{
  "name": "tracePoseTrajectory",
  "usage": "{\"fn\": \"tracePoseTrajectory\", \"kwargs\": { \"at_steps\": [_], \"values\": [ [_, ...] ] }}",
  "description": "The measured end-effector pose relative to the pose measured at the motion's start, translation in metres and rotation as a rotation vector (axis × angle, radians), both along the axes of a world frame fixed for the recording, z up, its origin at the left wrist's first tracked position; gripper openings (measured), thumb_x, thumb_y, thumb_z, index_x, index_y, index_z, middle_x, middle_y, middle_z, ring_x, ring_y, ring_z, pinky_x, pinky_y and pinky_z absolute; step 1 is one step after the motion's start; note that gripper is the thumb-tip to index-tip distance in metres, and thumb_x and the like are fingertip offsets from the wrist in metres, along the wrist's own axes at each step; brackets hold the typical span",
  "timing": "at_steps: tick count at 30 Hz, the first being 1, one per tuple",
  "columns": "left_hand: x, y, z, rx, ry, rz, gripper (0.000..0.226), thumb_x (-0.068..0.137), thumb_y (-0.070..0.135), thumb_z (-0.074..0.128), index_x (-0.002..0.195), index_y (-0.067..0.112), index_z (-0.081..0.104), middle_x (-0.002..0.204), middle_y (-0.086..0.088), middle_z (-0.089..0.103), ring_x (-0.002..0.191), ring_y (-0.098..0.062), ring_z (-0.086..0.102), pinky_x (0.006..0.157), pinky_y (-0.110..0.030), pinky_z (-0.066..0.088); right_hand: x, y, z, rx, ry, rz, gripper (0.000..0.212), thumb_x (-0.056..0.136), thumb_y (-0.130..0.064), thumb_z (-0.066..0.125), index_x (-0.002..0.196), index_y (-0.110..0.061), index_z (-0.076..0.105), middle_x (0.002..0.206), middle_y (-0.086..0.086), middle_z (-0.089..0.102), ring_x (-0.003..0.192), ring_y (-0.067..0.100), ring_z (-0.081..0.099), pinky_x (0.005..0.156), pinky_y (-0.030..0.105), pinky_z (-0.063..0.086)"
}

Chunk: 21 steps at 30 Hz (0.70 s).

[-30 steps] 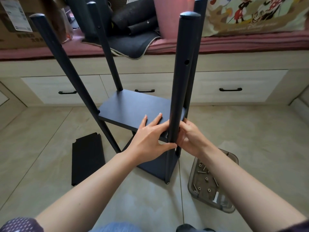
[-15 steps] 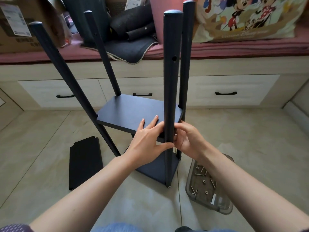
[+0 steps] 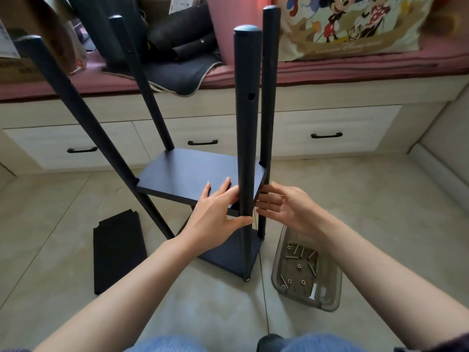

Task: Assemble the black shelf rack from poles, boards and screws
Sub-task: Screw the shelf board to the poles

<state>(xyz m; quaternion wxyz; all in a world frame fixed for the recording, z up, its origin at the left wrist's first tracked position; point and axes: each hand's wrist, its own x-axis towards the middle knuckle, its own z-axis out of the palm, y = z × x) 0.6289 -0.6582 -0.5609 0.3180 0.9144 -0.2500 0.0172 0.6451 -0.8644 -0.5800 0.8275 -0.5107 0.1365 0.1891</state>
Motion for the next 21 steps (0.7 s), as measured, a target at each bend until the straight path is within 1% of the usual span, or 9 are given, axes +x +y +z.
{"fn": "tracePoseTrajectory", "kwargs": {
  "at_steps": [4,7,8,11,12,13,15,17,21],
  "values": [
    [0.000,-0.003,-0.006,0.011,0.000,0.008,0.058,0.089,0.033,0.074,0.141,0.024,0.051,0.145,0.001,0.056,0.141,-0.020,0.045,0.121,-0.033,-0.004,-0.018,-0.043,-0.043,-0.274,0.122,-0.055,0.027,0.102,-0.012,0.048,0.118,0.006,0.061,0.109,0.023,0.070,0.096,0.031,0.070,0.084,0.039,0.057],
    [0.002,-0.005,-0.004,0.009,0.009,0.030,0.058,0.088,0.031,0.074,0.141,0.021,0.051,0.142,0.001,0.059,0.142,-0.020,0.044,0.119,-0.030,-0.005,-0.037,-0.064,-0.078,-0.536,0.205,0.035,0.024,0.100,-0.008,0.053,0.115,0.007,0.063,0.107,0.023,0.070,0.095,0.032,0.069,0.089,0.042,0.056],
    [0.002,-0.005,-0.004,0.010,0.010,0.035,0.060,0.088,0.030,0.074,0.142,0.022,0.050,0.141,0.001,0.059,0.143,-0.020,0.043,0.119,-0.030,-0.005,-0.042,-0.069,-0.090,-0.615,0.220,0.069,0.022,0.100,-0.006,0.053,0.114,0.008,0.063,0.107,0.024,0.070,0.091,0.030,0.069,0.087,0.040,0.057],
    [0.002,-0.006,-0.003,0.026,0.011,0.040,0.065,0.088,0.029,0.074,0.147,0.024,0.046,0.140,0.002,0.060,0.143,-0.020,0.042,0.123,-0.036,-0.003,-0.050,-0.075,-0.124,-0.827,0.251,0.160,0.021,0.097,0.001,0.053,0.113,0.011,0.062,0.094,0.025,0.067,0.069,0.022,0.062,0.060,0.027,0.054],
    [0.001,-0.006,-0.003,0.029,0.015,0.040,0.066,0.088,0.029,0.074,0.147,0.024,0.045,0.140,0.002,0.060,0.143,-0.020,0.042,0.125,-0.039,-0.002,-0.051,-0.076,-0.135,-0.913,0.246,0.206,0.020,0.095,0.002,0.055,0.112,0.009,0.064,0.090,0.022,0.067,0.067,0.021,0.061,0.058,0.026,0.052],
    [0.001,-0.006,-0.003,0.029,0.021,0.041,0.067,0.088,0.029,0.073,0.148,0.024,0.044,0.140,0.002,0.061,0.144,-0.019,0.041,0.126,-0.042,-0.001,-0.050,-0.077,-0.146,-1.012,0.234,0.263,0.020,0.093,0.001,0.058,0.110,0.005,0.067,0.091,0.019,0.069,0.070,0.021,0.062,0.063,0.029,0.053],
    [0.001,-0.006,-0.003,0.027,0.025,0.045,0.067,0.088,0.029,0.074,0.148,0.024,0.045,0.138,0.003,0.061,0.144,-0.018,0.041,0.126,-0.043,0.000,-0.048,-0.077,-0.164,-1.186,0.213,0.393,0.019,0.091,-0.003,0.062,0.108,-0.002,0.069,0.105,0.016,0.071,0.088,0.022,0.065,0.077,0.029,0.051],
    [0.001,-0.006,-0.002,0.026,0.025,0.046,0.066,0.088,0.029,0.074,0.147,0.026,0.045,0.138,0.004,0.062,0.144,-0.017,0.041,0.126,-0.043,0.000,-0.049,-0.075,-0.181,-1.298,0.206,0.489,0.019,0.093,-0.008,0.060,0.111,-0.005,0.064,0.118,0.013,0.066,0.106,0.025,0.063,0.081,0.027,0.045],
    [0.000,-0.007,0.001,0.016,0.026,0.040,0.065,0.087,0.029,0.074,0.140,0.043,0.040,0.140,0.004,0.060,0.142,-0.012,0.043,0.125,-0.037,-0.001,-0.051,-0.068,-0.208,-1.403,0.196,0.592,0.030,0.096,-0.010,0.053,0.125,-0.005,0.056,0.127,0.017,0.058,0.116,0.031,0.058,0.089,0.031,0.045]
  ]
}}
